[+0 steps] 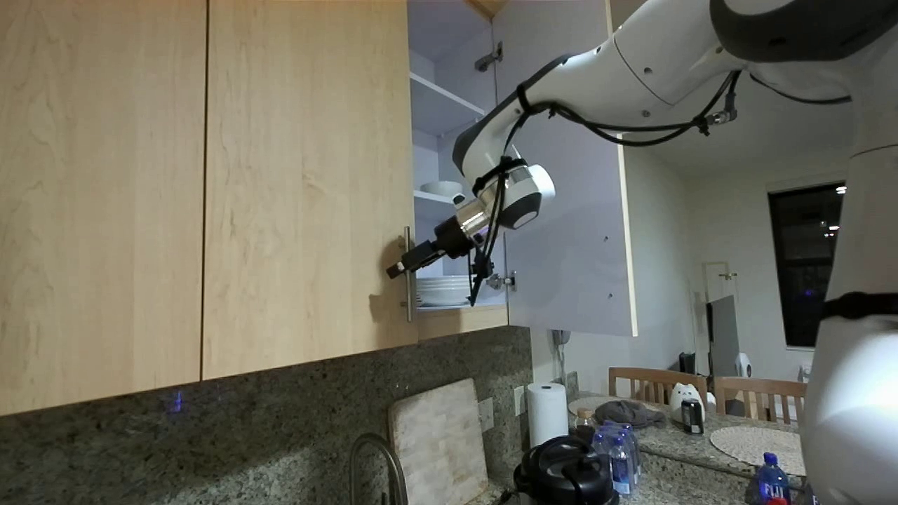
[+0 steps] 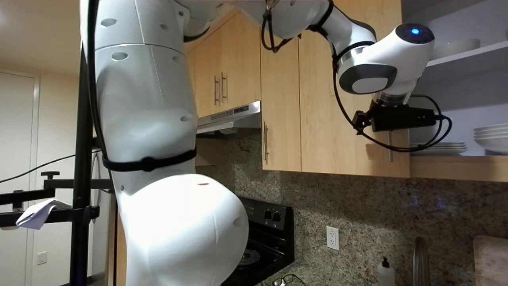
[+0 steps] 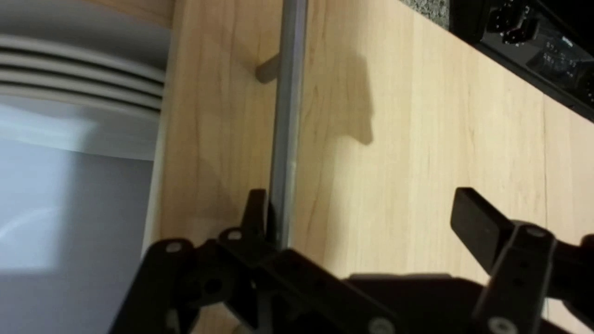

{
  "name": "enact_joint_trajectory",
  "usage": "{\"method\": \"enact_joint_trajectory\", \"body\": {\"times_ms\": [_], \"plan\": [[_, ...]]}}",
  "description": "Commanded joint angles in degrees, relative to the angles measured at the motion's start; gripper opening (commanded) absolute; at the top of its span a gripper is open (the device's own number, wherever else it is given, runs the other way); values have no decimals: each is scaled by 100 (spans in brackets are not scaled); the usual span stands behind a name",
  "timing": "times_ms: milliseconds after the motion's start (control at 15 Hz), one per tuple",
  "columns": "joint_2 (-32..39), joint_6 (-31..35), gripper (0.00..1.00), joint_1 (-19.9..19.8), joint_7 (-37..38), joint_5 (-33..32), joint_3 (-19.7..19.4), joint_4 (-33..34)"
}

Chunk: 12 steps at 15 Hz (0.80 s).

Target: Open both doors of the cabinet above the sink

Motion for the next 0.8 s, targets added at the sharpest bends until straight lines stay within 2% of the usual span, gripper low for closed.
{"method": "enact_joint_trajectory", "body": {"times_ms": [0,333,733], "plan": [[-440,-67,100,121,-581,-338,187,-606],[-462,-115,100,174,-1320,-314,143,-682],[-470,-160,100,205,-1768,-318,176,-752]]}}
